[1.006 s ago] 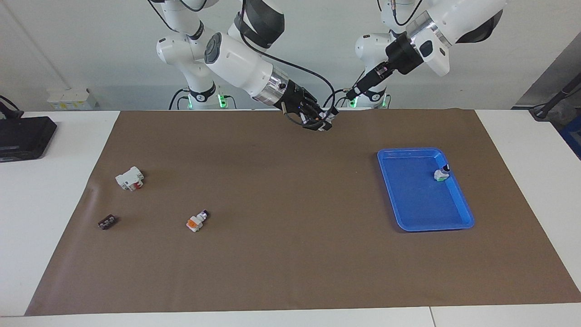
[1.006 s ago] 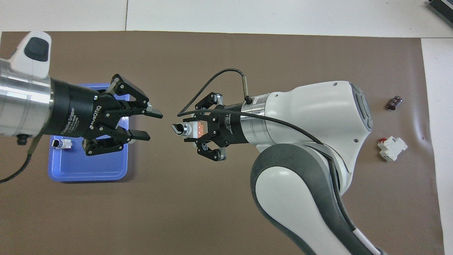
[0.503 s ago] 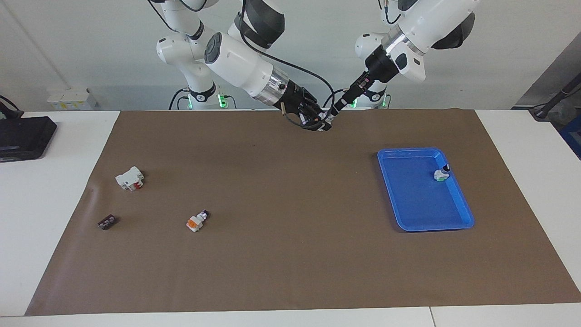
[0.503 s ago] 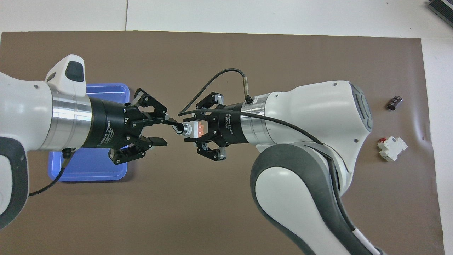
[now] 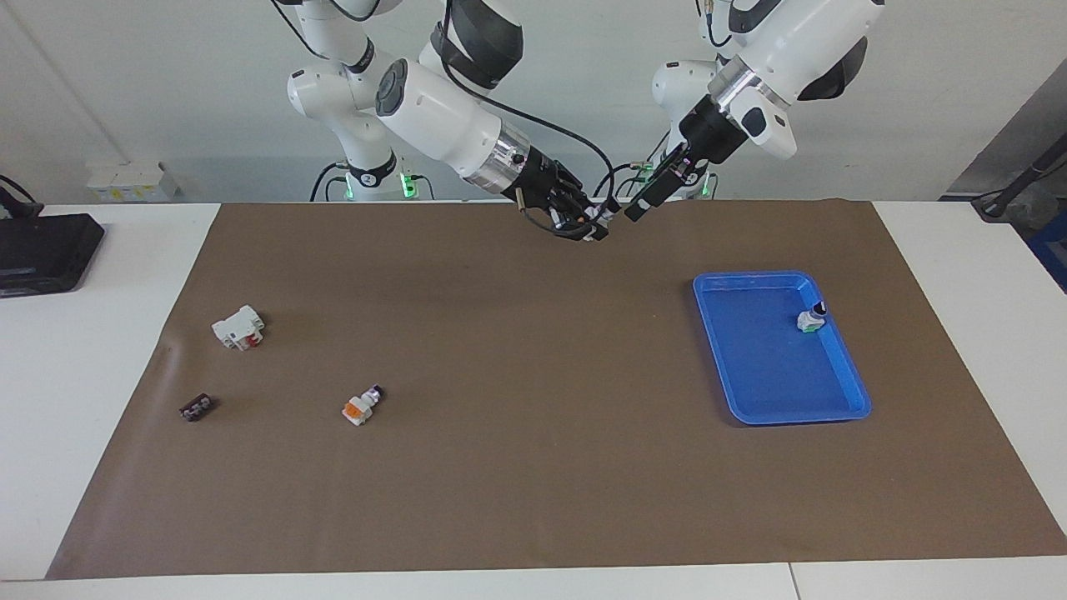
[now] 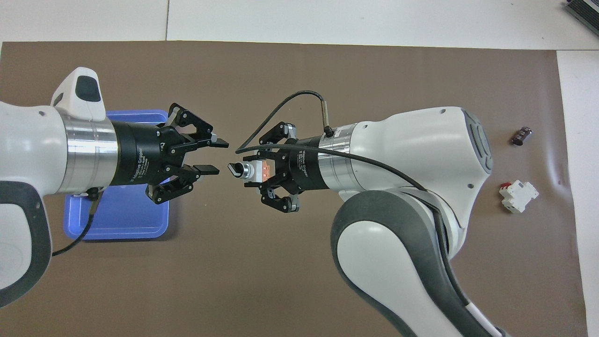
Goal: Turn and place switch with both arms
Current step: 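Hold the switch with the right gripper while the left gripper approaches it, then close the left gripper on the switch held by the right gripper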
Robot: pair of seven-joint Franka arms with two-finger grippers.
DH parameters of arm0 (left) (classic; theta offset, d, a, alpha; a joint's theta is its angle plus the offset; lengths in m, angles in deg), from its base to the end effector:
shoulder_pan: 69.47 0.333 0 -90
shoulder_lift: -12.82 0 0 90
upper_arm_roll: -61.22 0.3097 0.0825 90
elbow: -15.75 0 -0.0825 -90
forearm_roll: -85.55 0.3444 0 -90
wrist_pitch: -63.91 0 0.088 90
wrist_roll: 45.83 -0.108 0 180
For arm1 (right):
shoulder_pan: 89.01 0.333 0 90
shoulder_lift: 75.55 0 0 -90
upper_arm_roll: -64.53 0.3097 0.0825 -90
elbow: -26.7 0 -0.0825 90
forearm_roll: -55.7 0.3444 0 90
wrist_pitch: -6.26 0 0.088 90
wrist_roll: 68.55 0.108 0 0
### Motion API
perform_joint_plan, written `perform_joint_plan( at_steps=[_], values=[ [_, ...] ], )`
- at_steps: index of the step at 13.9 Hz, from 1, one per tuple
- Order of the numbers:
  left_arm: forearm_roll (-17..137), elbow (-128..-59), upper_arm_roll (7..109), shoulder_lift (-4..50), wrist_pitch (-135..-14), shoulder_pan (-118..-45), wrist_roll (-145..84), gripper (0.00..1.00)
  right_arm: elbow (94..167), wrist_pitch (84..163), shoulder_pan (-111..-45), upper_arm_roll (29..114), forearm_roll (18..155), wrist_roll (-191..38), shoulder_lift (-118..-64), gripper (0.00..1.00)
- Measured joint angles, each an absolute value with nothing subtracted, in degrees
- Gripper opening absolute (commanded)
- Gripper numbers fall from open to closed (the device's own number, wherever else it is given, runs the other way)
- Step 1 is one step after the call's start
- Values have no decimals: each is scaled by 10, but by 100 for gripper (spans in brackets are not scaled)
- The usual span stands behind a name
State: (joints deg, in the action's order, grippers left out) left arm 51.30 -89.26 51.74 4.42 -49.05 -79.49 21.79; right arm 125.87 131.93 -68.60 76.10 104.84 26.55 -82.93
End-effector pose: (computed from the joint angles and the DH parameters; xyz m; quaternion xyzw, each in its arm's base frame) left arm 0.4615 -0.2088 0.6241 0.8365 0.4552 -0.0896 0.2917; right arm 0.4951 0.3339 0.5516 -0.6628 0.6244 0.2778 0.3060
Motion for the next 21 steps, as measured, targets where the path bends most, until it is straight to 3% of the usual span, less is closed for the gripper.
perform_joint_plan(
  at_steps=[21],
  values=[
    [514,-911,512,34,-545,-813,216,39,1260,1319,-686,760,1040,266,-829,0]
  ],
)
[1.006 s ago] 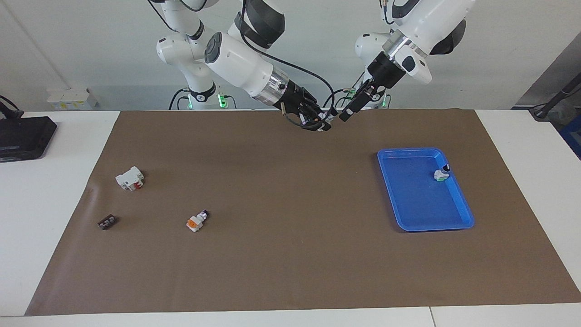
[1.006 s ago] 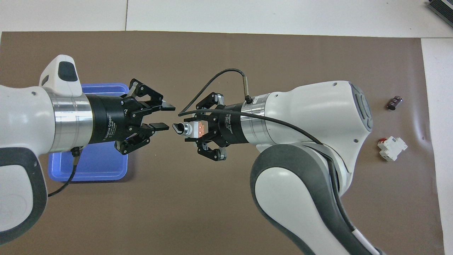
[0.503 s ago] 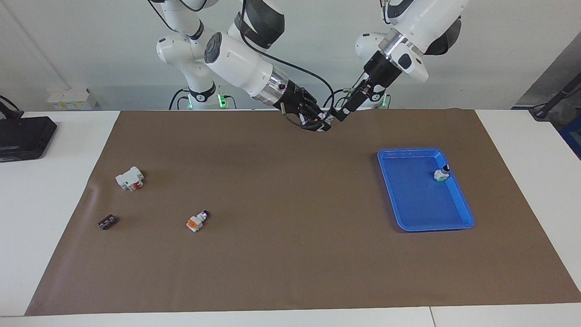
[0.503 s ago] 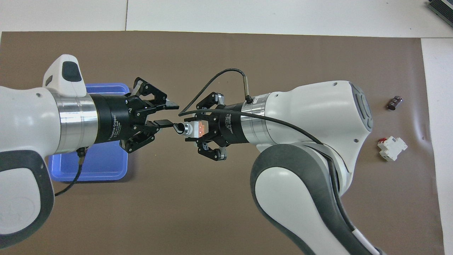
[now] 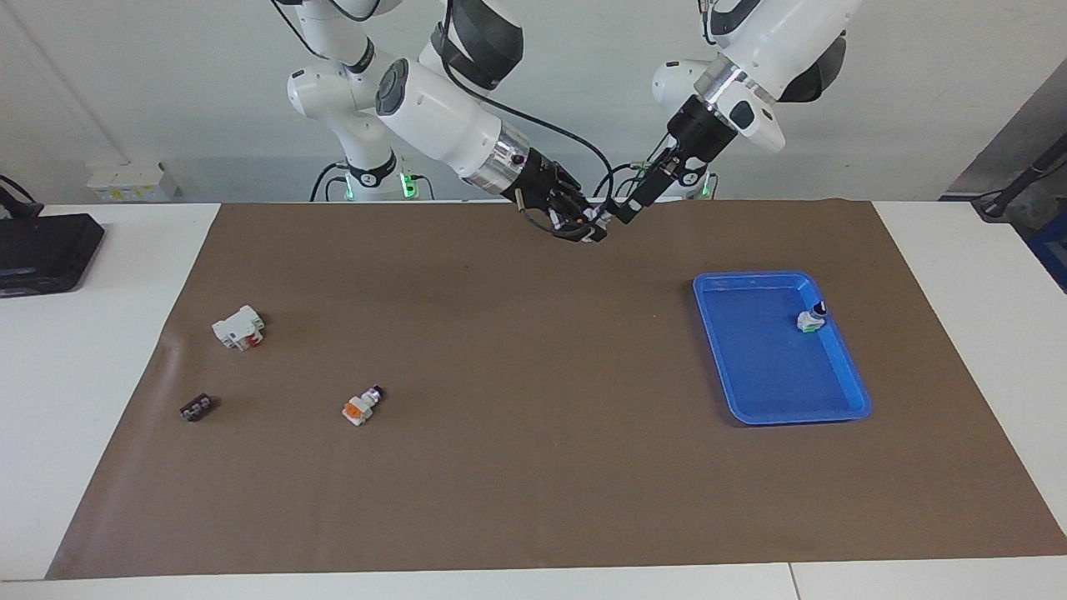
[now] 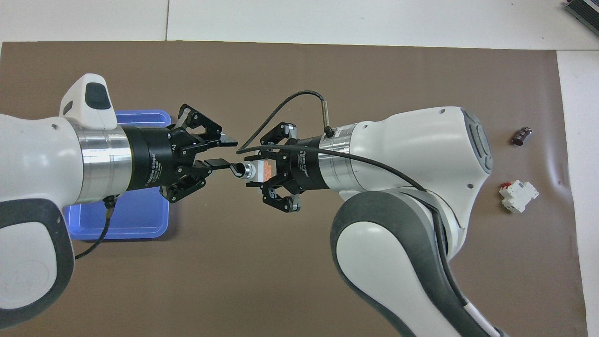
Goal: Turn and place switch with both arms
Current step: 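Close the left gripper on the switch held by the right gripper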
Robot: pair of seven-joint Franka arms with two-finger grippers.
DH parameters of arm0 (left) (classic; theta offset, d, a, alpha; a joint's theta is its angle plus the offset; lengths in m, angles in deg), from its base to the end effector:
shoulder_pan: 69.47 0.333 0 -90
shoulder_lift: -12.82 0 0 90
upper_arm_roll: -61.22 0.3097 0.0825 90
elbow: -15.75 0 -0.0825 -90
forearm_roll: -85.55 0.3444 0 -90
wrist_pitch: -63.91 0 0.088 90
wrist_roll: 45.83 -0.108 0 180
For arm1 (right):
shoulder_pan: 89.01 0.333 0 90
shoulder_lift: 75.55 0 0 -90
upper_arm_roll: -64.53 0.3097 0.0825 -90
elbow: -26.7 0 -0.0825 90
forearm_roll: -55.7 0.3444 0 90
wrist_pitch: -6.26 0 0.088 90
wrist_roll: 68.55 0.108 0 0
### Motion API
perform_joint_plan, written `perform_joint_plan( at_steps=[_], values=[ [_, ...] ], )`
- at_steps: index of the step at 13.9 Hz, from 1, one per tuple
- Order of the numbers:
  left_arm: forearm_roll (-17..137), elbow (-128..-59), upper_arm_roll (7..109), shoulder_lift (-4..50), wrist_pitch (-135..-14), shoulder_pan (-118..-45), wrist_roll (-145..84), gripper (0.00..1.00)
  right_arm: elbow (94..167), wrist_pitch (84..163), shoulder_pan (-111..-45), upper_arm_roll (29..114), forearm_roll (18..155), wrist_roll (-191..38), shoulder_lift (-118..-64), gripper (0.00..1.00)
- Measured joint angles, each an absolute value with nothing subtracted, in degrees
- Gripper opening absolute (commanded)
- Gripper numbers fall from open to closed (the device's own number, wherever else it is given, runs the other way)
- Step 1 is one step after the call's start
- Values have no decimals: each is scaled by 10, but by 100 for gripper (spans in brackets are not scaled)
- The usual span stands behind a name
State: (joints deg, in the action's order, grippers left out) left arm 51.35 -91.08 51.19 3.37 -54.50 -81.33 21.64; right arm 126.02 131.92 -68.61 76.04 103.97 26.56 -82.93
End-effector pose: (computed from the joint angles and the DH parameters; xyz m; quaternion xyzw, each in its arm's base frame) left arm 0.4553 -0.2229 0.6273 0.8355 0.4479 -0.0627 0.3121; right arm 0.4954 0.3328 0.5499 -0.6666 0.6245 0.2722 0.3026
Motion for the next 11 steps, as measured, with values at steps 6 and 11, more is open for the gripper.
perform_joint_plan(
  at_steps=[6,11],
  values=[
    [514,-910,515,33,-513,-814,201,39,1261,1318,-686,760,1039,266,-829,0],
    [514,-910,516,33,-507,-813,198,39,1259,1318,-686,760,1039,266,-829,0]
  ],
)
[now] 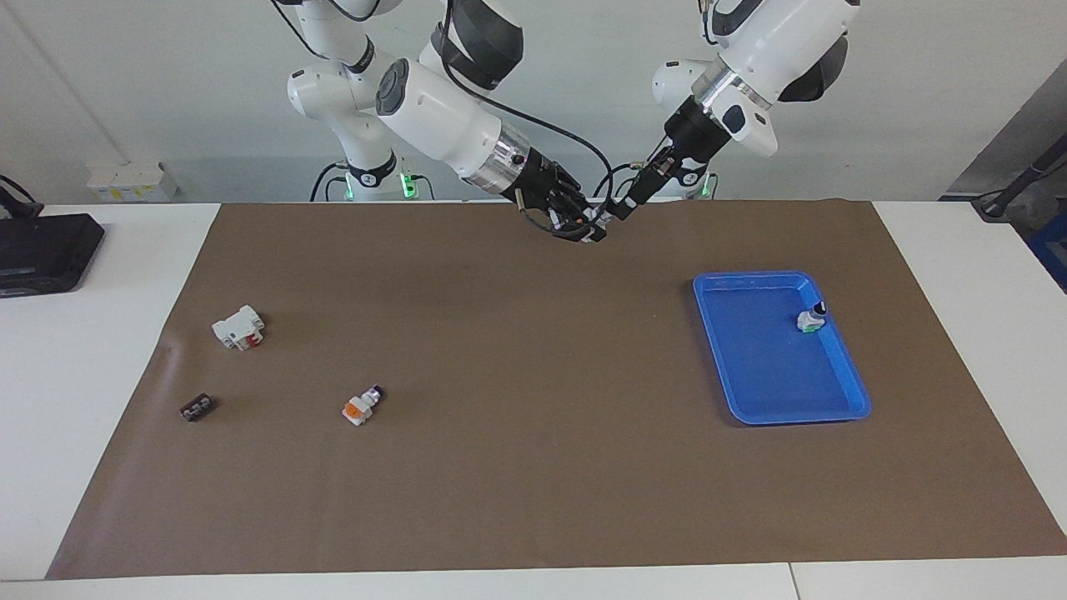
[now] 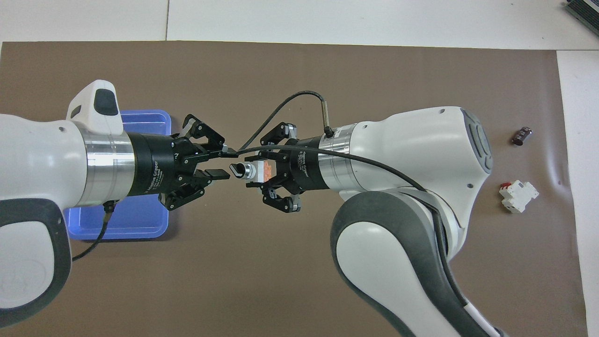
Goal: Turn and place switch with both arms
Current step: 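Close the left gripper on the switch held by the right gripper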
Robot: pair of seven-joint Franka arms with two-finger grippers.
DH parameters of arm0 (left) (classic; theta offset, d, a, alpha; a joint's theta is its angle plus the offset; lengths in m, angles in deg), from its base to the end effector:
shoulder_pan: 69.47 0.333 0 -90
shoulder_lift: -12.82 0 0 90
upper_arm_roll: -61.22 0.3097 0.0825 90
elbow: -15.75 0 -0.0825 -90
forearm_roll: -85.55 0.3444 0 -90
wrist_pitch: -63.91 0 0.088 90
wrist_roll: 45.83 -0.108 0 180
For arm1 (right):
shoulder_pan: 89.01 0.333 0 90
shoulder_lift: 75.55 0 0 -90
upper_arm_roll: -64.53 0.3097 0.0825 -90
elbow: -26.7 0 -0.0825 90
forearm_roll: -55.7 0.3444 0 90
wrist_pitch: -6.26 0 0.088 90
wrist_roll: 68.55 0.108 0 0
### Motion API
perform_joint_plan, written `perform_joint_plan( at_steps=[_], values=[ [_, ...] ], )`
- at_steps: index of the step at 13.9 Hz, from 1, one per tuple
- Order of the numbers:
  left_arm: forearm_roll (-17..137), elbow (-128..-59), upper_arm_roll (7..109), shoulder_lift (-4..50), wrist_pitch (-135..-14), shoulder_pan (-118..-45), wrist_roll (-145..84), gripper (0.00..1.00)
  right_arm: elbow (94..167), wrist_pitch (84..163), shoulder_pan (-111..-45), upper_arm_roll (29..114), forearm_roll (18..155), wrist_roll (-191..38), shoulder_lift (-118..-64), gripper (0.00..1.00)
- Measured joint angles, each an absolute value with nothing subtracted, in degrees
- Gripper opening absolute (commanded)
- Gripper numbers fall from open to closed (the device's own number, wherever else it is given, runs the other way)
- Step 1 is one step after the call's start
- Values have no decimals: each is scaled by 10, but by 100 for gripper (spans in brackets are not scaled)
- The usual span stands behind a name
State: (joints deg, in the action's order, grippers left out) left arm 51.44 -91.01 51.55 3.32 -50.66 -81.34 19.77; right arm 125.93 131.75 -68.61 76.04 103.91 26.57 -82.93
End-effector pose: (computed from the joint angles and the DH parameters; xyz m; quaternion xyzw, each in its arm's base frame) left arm 0.4504 -0.2223 0.6218 0.8498 0.4300 -0.0807 0.2940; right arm 0.4952 0.3330 0.5504 -0.6674 0.6238 0.2724 0.3021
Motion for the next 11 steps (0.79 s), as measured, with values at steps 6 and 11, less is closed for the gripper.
perform_joint_plan(
  at_steps=[6,11],
  values=[
    [514,-910,514,33,-513,-815,196,36,1259,1318,-686,760,1039,266,-829,0],
    [514,-911,512,33,-515,-825,196,33,1259,1318,-686,760,1039,266,-829,0]
  ],
)
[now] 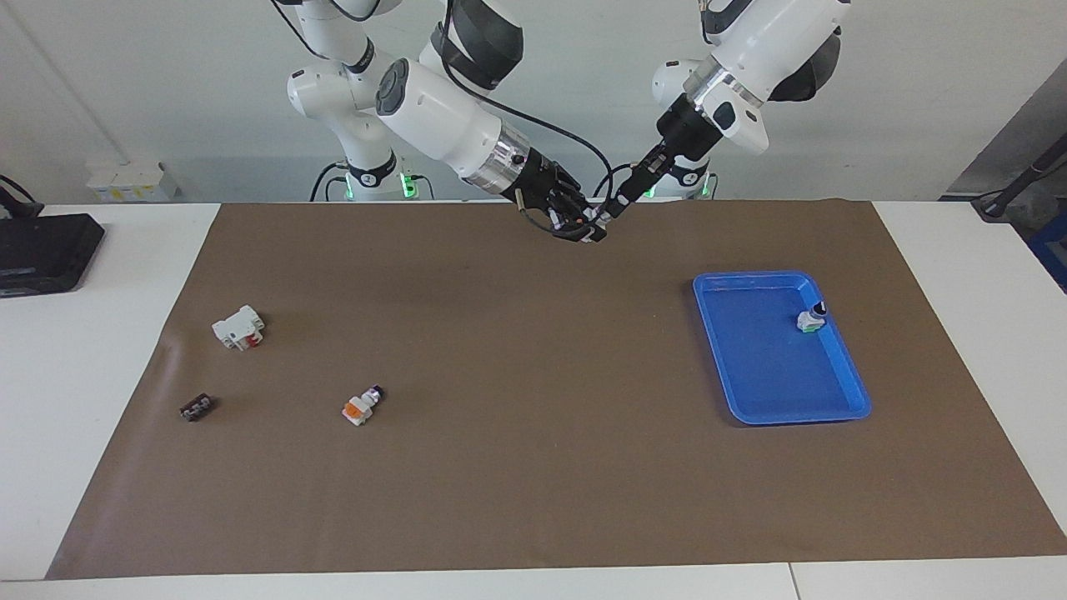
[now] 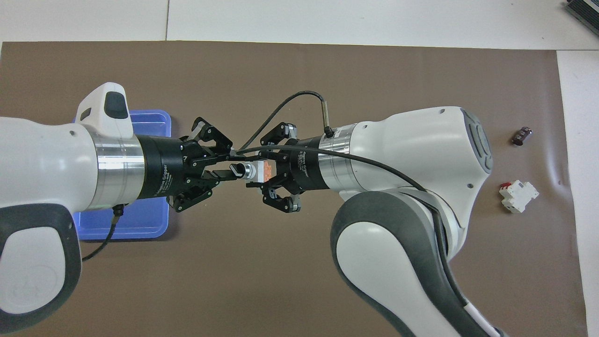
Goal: Turn and place switch with both arms
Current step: 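Close the left gripper on the switch held by the right gripper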
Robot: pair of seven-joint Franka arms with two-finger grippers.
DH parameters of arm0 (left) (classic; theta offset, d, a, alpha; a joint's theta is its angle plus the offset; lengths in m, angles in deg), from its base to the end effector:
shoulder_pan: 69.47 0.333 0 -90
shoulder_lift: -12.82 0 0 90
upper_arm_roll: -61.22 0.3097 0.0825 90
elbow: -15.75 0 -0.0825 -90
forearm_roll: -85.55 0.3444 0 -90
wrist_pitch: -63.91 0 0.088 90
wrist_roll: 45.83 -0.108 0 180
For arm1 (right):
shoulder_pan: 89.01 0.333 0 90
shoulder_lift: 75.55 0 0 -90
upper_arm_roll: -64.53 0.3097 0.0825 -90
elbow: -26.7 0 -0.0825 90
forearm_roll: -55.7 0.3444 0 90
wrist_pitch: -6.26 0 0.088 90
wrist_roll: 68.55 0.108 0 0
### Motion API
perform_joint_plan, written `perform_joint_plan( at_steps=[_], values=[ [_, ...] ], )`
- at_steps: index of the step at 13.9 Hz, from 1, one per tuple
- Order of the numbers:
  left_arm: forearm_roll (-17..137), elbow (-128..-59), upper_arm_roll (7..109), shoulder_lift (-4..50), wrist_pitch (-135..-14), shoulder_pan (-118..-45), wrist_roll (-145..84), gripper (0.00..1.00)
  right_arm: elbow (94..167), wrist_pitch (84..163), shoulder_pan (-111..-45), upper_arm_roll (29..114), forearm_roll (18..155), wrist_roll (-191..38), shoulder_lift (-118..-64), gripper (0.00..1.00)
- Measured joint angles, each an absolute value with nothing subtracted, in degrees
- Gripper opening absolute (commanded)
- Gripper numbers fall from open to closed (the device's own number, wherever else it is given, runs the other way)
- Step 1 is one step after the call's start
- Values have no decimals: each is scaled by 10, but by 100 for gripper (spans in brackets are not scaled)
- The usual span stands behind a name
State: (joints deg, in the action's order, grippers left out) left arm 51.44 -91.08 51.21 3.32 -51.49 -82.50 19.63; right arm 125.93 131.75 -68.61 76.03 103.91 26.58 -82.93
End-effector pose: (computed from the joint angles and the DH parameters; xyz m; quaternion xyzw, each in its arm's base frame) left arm 0.4457 -0.2338 0.6225 0.8543 0.4194 -0.0789 0.2966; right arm 0.4953 0.3330 0.5504 -0.6673 0.6239 0.2724 0.3021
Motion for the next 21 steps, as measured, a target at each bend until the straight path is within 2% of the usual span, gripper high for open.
perform_joint_plan(
  at_steps=[7,14,18,21],
  values=[
    [515,-913,513,33,-515,-826,194,25,1260,1318,-687,759,1039,266,-829,0],
    [515,-917,514,32,-515,-826,194,23,1260,1318,-687,759,1039,266,-830,0],
    [515,-922,514,29,-518,-826,193,0,1261,1318,-687,759,1039,266,-830,0],
    [515,-924,514,28,-519,-826,186,0,1261,1316,-687,759,1039,266,-830,0]
  ],
)
